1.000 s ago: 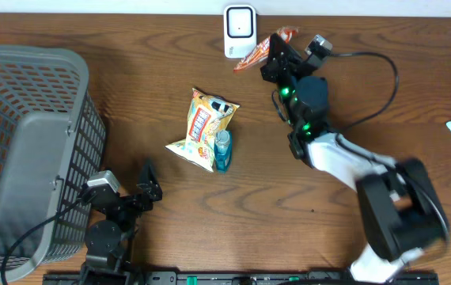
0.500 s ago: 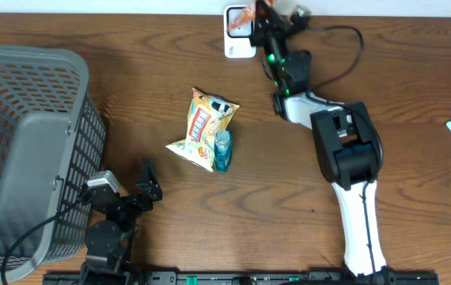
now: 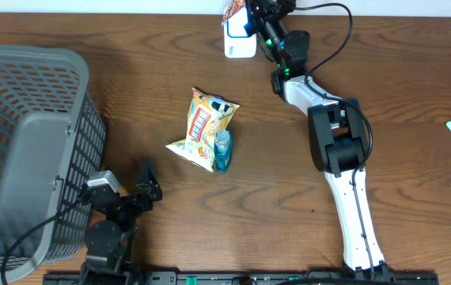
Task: Scan the item barcode
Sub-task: 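Carry the candy bar up to the white scanner window, then carry the candy bar to the right table edge and release it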
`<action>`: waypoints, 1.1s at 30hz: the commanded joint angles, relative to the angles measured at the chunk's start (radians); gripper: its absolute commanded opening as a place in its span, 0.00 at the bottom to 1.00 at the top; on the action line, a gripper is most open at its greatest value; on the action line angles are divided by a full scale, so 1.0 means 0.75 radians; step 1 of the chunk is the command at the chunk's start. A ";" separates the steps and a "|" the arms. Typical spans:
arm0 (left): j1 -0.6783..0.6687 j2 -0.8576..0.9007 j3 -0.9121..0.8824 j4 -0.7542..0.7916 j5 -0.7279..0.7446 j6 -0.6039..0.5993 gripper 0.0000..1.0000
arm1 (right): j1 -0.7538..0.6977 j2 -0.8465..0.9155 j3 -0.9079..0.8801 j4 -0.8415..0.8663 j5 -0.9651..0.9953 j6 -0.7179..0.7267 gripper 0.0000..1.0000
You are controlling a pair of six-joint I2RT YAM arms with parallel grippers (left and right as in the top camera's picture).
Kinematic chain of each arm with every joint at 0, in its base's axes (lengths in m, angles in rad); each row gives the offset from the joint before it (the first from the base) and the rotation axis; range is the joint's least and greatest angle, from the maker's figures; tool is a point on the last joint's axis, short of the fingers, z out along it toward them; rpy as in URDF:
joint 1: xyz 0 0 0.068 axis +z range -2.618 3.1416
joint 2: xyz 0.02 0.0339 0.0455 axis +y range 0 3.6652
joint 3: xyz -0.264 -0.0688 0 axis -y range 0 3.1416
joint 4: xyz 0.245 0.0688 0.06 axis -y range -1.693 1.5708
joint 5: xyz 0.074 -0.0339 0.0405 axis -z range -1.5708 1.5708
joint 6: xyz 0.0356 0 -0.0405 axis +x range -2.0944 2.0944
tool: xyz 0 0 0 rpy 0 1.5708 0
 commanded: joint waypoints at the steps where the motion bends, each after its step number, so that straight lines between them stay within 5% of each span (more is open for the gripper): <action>1: 0.006 -0.004 -0.031 -0.028 -0.017 0.016 0.98 | -0.008 -0.021 0.080 0.009 -0.232 -0.167 0.01; 6: 0.006 -0.004 -0.031 -0.028 -0.017 0.017 0.98 | -0.066 -0.154 0.082 -0.176 -0.511 -0.183 0.01; 10: 0.006 -0.004 -0.031 -0.028 -0.017 0.017 0.98 | -0.127 -0.335 0.081 -0.725 -0.513 -0.467 0.01; 15: 0.006 -0.004 -0.031 -0.028 -0.017 0.017 0.98 | -0.167 -0.623 0.081 -1.588 -0.062 -0.969 0.01; 22: 0.006 -0.004 -0.031 -0.028 -0.017 0.017 0.98 | -0.320 -0.843 0.081 -2.329 0.573 -1.209 0.01; 28: 0.006 -0.004 -0.031 -0.028 -0.017 0.017 0.98 | -0.554 -0.744 0.041 -2.497 0.726 -1.448 0.01; 33: 0.006 -0.004 -0.031 -0.028 -0.017 0.017 0.98 | -0.771 -0.592 0.001 -2.544 0.725 -1.439 0.01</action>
